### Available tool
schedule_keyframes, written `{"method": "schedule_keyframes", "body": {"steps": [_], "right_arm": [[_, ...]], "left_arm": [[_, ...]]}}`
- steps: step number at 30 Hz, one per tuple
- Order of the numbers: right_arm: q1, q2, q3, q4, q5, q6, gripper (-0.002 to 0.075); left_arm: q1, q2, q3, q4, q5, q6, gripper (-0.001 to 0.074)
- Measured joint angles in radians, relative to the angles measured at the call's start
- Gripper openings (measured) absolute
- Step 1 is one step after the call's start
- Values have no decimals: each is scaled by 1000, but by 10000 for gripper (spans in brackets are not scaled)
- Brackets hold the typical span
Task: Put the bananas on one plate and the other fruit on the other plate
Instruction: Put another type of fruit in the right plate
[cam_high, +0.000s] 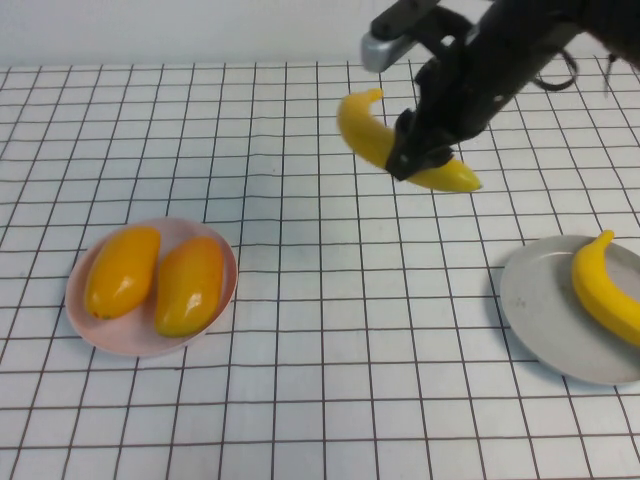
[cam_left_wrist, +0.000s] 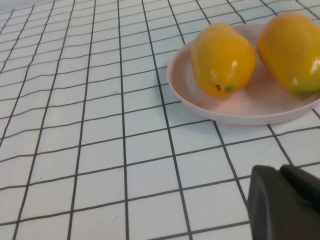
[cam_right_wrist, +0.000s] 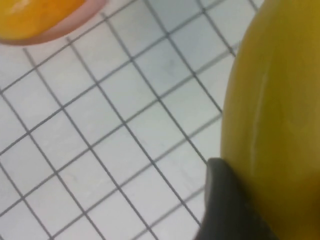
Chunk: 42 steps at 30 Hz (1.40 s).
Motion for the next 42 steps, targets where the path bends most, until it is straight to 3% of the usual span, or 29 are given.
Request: {"method": "schedule_keyframes", "body": {"steps": [6,12,17,23,31,38,40,42], "right_arm": [[-126,-153,344,-50,-22,132,313],[-134,-340,770,-56,-254,198,313],[-134,-401,954,-169,-397,360,313],[-134,-401,1028,-312,-486,539,313],[-134,-401,1028,-323,-505,574,313],[-134,-401,1028,-323,-505,574,484],[-134,-406,1024,-325,-494,574,468],[-134,-426,1024,-325,-485,574,387]], "left_arm": [[0,0,0,0,0,0,-1],[0,0,0,0,0,0,-1],[0,0,0,0,0,0,-1],[0,0,0,0,0,0,-1],[0,0,0,0,0,0,-1],[0,0,0,0,0,0,-1],[0,0,0,0,0,0,-1],[0,0,0,0,0,0,-1]]}}
